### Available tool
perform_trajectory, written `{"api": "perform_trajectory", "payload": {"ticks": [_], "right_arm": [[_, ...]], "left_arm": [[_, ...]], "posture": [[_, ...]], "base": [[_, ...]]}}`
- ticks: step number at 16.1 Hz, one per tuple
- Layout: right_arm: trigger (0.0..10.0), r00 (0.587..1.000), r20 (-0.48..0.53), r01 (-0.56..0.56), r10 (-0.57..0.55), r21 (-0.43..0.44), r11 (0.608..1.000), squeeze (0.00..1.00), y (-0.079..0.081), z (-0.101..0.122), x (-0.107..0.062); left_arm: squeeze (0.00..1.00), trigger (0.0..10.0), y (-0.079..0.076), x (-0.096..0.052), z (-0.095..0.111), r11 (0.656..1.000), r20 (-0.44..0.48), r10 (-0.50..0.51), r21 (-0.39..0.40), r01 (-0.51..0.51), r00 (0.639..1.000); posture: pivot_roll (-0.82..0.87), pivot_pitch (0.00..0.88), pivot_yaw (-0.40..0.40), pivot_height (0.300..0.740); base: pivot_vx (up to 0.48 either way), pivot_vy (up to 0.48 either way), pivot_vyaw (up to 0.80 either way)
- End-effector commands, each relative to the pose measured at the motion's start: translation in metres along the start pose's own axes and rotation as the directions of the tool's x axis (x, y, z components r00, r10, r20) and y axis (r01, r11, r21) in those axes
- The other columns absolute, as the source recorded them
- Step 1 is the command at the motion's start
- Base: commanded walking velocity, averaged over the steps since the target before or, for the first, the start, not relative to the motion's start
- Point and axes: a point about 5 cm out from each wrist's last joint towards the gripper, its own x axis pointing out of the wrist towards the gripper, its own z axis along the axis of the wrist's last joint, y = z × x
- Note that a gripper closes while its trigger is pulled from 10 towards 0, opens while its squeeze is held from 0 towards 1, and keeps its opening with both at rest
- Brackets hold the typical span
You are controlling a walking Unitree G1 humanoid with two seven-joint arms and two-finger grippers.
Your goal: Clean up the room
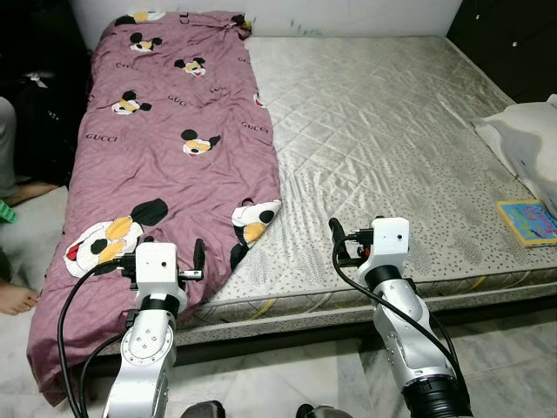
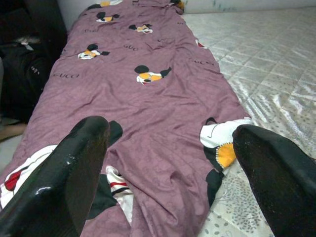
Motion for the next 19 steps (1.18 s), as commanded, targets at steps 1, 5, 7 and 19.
{"api": "perform_trajectory", "payload": {"ticks": [1, 5, 7, 19], "right_arm": [[10.0, 1.000, -0.015, 0.020, -0.020, 0.004, 1.000, 0.00, -0.0046, -0.0033, -0.0009], [10.0, 1.000, -0.018, 0.019, -0.019, 0.005, 1.000, 0.00, -0.0042, -0.0036, -0.0006], [10.0, 1.000, -0.018, 0.018, -0.018, 0.006, 1.000, 0.00, -0.0041, -0.0037, -0.0005], [10.0, 1.000, -0.004, -0.002, 0.002, -0.014, 1.000, 0.00, -0.0008, -0.0014, 0.0030]], "left_arm": [[0.00, 10.0, -0.0006, -0.0015, 0.0003, 1.000, -0.003, -0.013, -0.002, 0.013, 1.000], [0.00, 10.0, -0.0002, -0.0032, -0.0012, 1.000, -0.014, -0.020, -0.018, 0.020, 1.000], [0.00, 10.0, -0.0006, -0.0033, -0.0010, 0.999, -0.013, -0.026, -0.021, 0.026, 1.000], [0.00, 10.0, -0.0052, -0.0028, -0.0010, 0.998, -0.016, -0.045, -0.038, 0.044, 0.999]], "posture": [[0.03, 0.155, -0.057, 0.740], [0.03, 0.153, -0.056, 0.740], [0.03, 0.153, -0.056, 0.740], [0.04, 0.143, -0.060, 0.740]], "base": [[0.000, 0.000, 0.00], [0.000, 0.000, 0.00], [0.000, 0.000, 0.00], [0.000, 0.000, 0.03]]}}
